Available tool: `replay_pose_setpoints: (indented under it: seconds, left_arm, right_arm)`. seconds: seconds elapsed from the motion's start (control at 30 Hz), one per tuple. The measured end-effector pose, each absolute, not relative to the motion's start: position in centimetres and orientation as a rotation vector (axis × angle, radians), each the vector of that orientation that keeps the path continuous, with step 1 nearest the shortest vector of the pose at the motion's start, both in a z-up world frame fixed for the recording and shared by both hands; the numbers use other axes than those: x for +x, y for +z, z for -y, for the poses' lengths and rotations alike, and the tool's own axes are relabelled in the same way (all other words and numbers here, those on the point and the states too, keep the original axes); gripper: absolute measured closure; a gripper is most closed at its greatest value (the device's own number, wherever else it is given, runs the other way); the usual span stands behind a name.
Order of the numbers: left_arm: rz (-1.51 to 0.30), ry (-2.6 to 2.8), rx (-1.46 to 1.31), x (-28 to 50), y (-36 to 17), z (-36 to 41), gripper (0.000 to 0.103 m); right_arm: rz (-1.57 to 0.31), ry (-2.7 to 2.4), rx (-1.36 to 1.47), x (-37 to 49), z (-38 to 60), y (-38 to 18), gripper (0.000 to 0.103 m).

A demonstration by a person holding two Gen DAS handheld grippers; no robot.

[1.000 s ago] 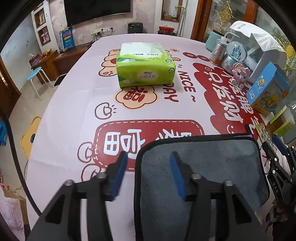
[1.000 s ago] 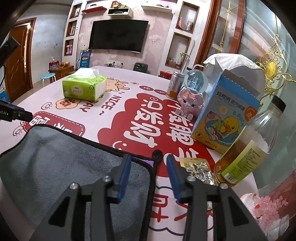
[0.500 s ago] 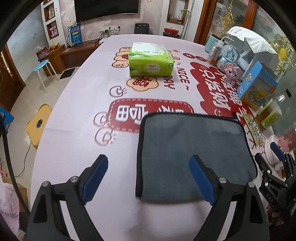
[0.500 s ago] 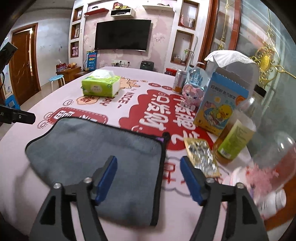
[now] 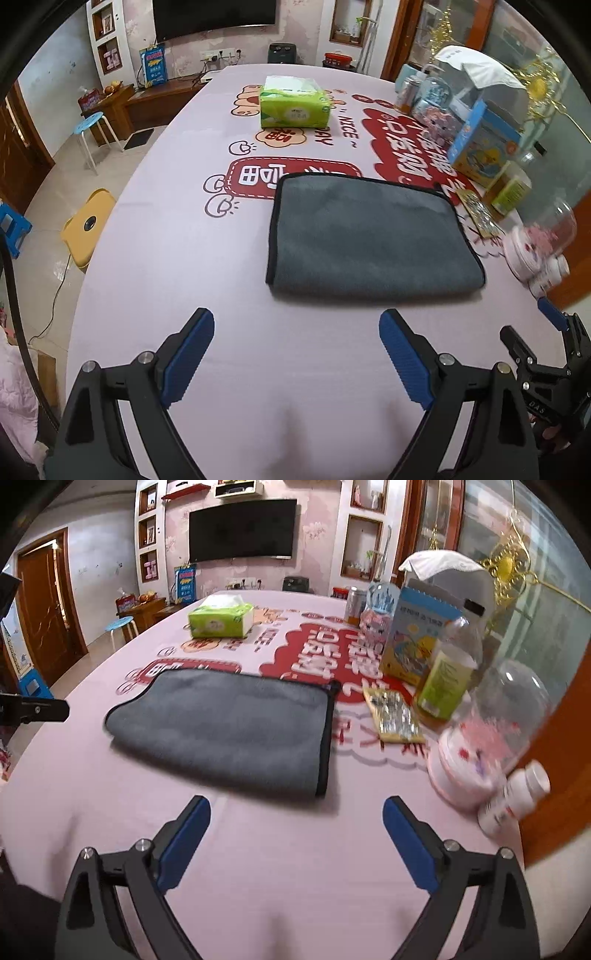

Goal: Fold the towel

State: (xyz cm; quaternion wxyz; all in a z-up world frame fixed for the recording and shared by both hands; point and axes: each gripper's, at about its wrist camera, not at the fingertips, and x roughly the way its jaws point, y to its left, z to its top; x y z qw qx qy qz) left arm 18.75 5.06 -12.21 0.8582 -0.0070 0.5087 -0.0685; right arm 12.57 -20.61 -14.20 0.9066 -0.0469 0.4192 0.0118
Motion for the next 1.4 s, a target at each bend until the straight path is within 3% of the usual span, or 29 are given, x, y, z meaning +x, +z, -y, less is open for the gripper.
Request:
replay_pose_setpoints:
  seconds: [0.7, 1.27, 1.4]
  left_arm:
    - [-0.935, -0.223, 0.012, 5.1, -2.6, -2.0, 0.013]
    - [-0.874, -0.153, 0.036, 0.0, -1.7, -1.6, 0.012]
    - [-0.849, -0.137, 0.059, -0.6, -1.6, -1.4, 0.008]
  right_arm:
    - [-0.973, 0.065, 0.021, 0.4, 19.0, -4.5, 0.001]
    - [-0.958, -0.024, 0.114, -3.9, 17.5, -2.8, 0.001]
    - [-0.94, -0.032, 0.108, -4.1, 17.0, -2.8, 0.001]
